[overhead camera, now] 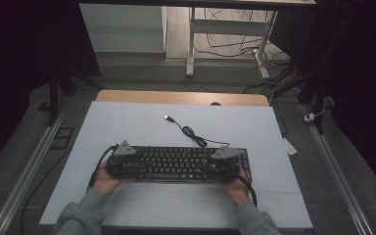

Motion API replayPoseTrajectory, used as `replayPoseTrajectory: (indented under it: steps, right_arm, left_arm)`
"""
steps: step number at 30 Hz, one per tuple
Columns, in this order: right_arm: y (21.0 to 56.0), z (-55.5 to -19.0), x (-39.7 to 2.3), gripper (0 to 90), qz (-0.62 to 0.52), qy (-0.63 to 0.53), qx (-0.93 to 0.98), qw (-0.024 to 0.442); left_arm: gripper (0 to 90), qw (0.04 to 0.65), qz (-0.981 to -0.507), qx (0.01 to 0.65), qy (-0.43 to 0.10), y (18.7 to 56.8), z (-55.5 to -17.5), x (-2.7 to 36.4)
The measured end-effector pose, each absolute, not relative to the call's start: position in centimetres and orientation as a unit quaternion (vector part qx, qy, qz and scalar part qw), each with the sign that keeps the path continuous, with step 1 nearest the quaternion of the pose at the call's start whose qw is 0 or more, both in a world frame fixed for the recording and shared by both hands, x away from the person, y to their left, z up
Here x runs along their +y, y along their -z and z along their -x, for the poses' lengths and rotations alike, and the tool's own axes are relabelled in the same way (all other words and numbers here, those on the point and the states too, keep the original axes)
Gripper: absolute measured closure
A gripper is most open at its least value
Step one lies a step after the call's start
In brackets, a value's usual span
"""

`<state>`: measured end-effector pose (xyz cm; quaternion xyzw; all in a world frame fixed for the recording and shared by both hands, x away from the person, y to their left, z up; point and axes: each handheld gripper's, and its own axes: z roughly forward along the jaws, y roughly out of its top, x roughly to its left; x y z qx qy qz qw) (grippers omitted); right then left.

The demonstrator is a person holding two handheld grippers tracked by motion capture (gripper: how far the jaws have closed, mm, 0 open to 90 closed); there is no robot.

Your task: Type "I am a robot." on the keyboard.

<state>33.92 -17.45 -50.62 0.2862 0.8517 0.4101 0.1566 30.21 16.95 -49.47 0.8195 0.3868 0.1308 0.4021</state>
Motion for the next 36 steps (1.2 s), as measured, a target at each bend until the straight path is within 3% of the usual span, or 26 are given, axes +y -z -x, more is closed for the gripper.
replayPoseTrajectory:
  steps: [9, 28, 36]
  right_arm:
    - [50.6, -33.9, -17.4, 52.9, -0.286, -0.410, 0.852, 0.157]
    - [50.7, -33.9, -17.4, 52.8, -0.286, -0.410, 0.852, 0.156]
    - [50.7, -33.9, -17.4, 52.8, -0.286, -0.410, 0.852, 0.156]
  left_arm:
    - [54.1, 0.405, -0.830, 0.365, -0.120, 49.5, -29.8, 15.5]
    - [88.8, 0.360, -0.869, 0.324, -0.102, 51.2, -29.5, 12.9]
    - [89.2, 0.348, -0.875, 0.323, -0.098, 52.0, -29.7, 12.5]
